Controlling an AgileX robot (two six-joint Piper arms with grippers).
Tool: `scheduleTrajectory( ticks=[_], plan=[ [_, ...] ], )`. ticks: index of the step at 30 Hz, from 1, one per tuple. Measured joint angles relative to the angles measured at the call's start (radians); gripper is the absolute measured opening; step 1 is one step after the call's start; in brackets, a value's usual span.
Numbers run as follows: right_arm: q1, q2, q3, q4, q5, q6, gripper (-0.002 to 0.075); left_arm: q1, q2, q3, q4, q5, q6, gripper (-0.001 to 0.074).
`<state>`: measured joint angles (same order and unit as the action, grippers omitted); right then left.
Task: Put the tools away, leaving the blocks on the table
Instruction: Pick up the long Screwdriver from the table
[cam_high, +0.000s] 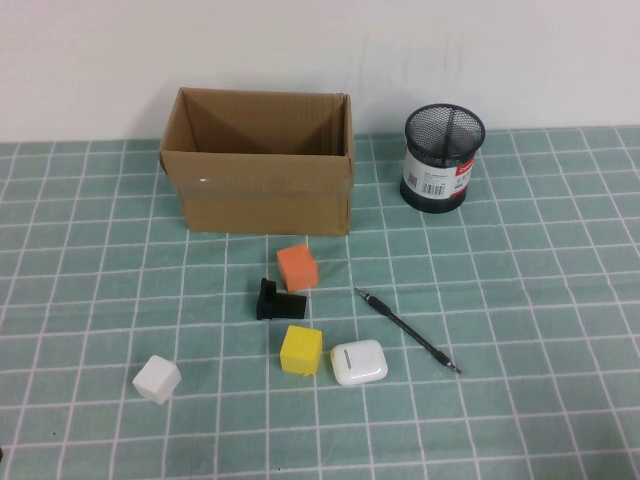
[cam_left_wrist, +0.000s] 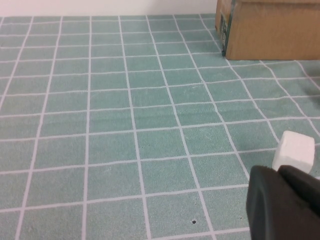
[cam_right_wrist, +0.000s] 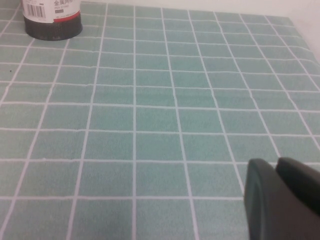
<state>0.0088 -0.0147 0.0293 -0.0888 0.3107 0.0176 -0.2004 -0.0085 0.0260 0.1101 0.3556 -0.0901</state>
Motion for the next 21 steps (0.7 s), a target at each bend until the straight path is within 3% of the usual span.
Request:
scheduleTrajectory(
  ticks=[3, 7, 10, 14, 17, 21],
  plan=[
    [0.000, 0.000, 0.000, 0.009, -0.061, 0.028, -0.0007, 0.000, 0.000, 0.000, 0.000, 0.000, 0.000, -0.0002],
    [0.000, 0.000, 0.000, 0.217, -0.191, 0.168, -0.0007, 0.000, 0.000, 0.000, 0.000, 0.000, 0.000, -0.0003],
    [0.000, 0.000, 0.000, 0.387, -0.291, 0.185, -0.0007, 0.000, 0.000, 0.000, 0.000, 0.000, 0.000, -0.0003],
    [0.000, 0.000, 0.000, 0.493, -0.343, 0.187, -0.0007, 0.000, 0.000, 0.000, 0.000, 0.000, 0.000, -0.0003],
    [0.000, 0.000, -0.017, 0.664, -0.318, 0.203, -0.0007, 0.000, 0.000, 0.000, 0.000, 0.000, 0.000, -0.0003],
    [0.001, 0.075, -0.127, 0.682, -0.124, 0.175, -0.0002, 0.000, 0.000, 0.000, 0.000, 0.000, 0.000, -0.0003]
  ],
)
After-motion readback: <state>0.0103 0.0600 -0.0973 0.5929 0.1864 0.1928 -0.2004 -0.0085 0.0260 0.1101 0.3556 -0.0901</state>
